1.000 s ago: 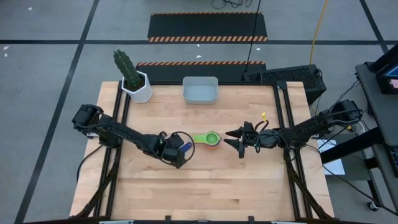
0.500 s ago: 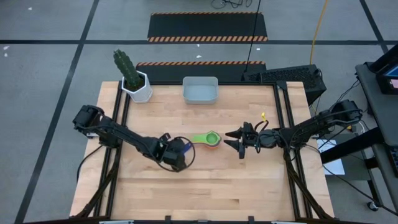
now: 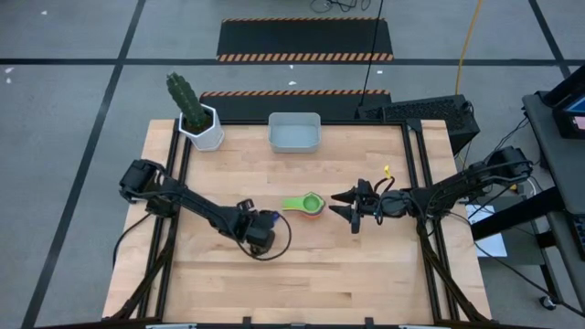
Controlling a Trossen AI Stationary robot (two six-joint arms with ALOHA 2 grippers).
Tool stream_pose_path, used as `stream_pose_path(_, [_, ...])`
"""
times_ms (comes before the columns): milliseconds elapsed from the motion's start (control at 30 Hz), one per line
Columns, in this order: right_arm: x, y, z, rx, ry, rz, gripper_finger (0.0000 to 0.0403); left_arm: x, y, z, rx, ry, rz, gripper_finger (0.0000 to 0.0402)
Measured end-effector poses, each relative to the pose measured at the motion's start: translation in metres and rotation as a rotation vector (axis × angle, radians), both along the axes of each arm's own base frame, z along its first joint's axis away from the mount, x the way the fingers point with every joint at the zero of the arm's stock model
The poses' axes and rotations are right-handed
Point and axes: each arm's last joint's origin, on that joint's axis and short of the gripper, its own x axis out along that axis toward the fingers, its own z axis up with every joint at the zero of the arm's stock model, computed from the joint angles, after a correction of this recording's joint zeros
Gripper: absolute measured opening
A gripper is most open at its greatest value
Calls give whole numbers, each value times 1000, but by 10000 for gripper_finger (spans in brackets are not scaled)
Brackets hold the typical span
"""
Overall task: Nest measuring cups in basket
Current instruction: Stack the violet measuring cup on top of the green measuring cup
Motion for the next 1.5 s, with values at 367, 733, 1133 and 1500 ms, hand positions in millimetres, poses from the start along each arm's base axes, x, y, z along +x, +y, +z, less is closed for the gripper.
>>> stream_pose_path(367, [0,0,0,-3,1,0,194,-21,-12,0,108,199,-245,188])
stream_pose_path(733, [0,0,0,-4,1,-1,194,-16,-16,0,123,131,-247,188])
stream_pose_path(1133, [0,0,0,-4,1,-1,194,6,-16,19,157,-29,-171,189])
stream_pose_path(1500, [0,0,0,5,-1,-1,194,15,-4,15,182,-91,1,189])
